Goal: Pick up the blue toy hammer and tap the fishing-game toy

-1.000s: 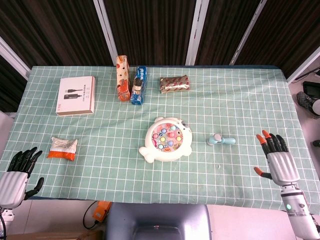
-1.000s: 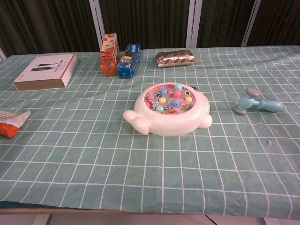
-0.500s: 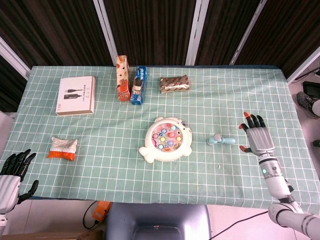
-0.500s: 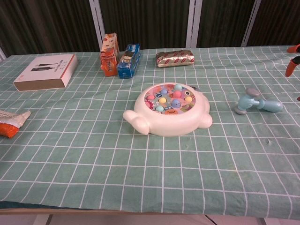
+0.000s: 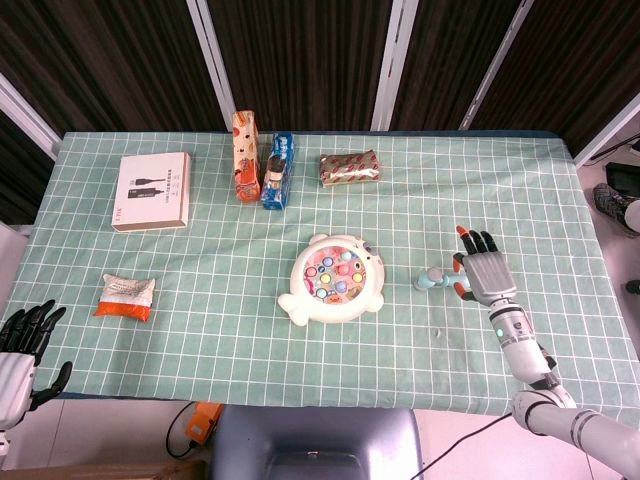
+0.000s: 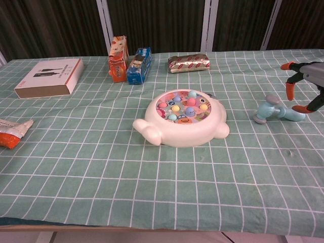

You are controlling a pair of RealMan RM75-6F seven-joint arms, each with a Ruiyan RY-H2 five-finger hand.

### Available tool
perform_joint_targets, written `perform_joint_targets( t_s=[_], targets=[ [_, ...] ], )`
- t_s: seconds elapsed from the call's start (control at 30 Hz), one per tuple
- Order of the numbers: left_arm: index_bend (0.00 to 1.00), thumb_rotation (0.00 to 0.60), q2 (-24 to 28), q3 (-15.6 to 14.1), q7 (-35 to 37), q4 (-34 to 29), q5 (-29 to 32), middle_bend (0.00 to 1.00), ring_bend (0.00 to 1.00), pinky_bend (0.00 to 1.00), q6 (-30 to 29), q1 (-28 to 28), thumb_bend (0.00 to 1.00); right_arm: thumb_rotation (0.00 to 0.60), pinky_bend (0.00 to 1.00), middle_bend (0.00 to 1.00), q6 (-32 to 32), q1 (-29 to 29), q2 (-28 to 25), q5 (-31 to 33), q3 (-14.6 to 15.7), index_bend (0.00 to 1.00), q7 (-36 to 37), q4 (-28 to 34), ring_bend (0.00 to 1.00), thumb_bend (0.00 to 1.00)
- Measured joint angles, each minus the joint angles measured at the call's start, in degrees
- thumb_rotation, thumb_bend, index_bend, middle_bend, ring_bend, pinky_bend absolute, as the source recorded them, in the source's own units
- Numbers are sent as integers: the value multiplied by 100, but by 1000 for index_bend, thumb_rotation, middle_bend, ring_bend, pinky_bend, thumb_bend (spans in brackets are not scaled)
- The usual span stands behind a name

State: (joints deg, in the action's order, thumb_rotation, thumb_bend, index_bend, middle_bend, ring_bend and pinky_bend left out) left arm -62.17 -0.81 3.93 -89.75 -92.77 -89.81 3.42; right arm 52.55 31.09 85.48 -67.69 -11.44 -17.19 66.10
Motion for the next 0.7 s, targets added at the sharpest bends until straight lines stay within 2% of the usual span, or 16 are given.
perform_joint_targets(
  t_s=[0.7],
  targets=[
    [0, 600, 9, 2, 3, -15, -17, 0, 0, 25, 56, 22, 399, 600, 4, 0, -71, 271, 150, 528, 9, 619, -772, 88, 0, 481]
  ],
)
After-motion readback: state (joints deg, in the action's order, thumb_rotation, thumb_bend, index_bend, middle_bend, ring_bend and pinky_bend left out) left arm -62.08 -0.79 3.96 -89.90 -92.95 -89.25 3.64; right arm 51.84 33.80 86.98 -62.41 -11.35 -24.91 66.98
